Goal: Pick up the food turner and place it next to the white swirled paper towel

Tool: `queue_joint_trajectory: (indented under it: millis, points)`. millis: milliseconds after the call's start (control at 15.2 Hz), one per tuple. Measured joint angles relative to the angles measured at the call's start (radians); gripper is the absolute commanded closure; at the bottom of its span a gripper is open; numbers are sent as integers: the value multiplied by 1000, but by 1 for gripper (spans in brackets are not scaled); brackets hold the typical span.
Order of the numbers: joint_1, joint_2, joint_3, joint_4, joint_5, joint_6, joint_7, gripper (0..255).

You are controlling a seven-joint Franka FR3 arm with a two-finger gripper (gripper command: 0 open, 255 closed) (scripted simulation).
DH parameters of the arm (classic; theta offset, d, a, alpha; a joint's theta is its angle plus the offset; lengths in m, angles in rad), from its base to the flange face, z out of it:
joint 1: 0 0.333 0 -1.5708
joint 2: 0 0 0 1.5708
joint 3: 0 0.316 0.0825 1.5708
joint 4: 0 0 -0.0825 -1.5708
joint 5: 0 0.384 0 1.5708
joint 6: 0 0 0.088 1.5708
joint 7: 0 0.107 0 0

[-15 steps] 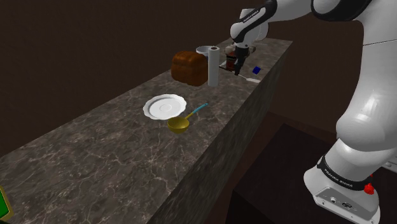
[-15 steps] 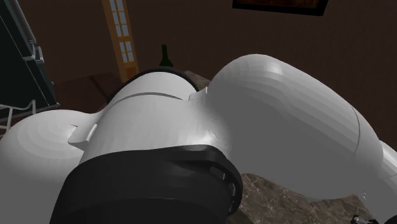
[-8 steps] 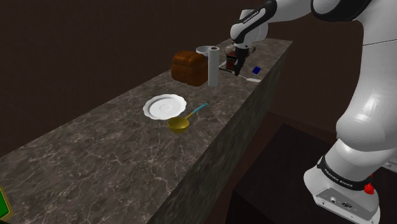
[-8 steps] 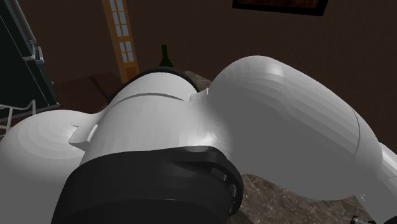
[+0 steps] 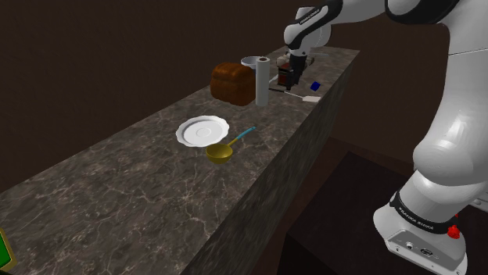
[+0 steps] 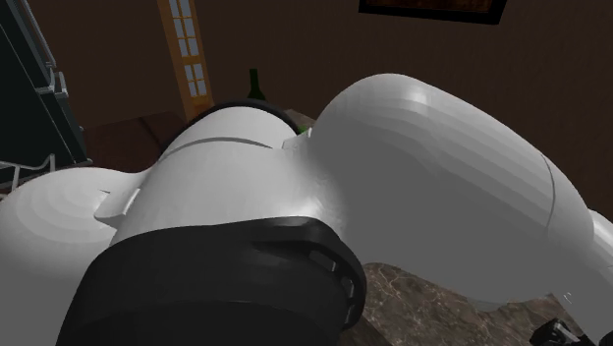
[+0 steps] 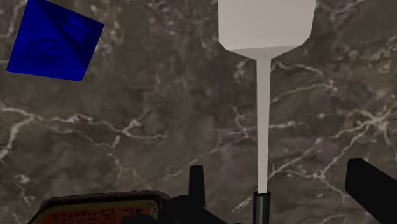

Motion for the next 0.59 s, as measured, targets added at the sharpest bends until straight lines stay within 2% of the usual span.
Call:
queue_joint_trajectory:
  millis: [198,594]
  points:
    - [-1,-35,-1,24,-1,-59,2,0]
    - [-1,-42,-1,29,-1,-70,1,0]
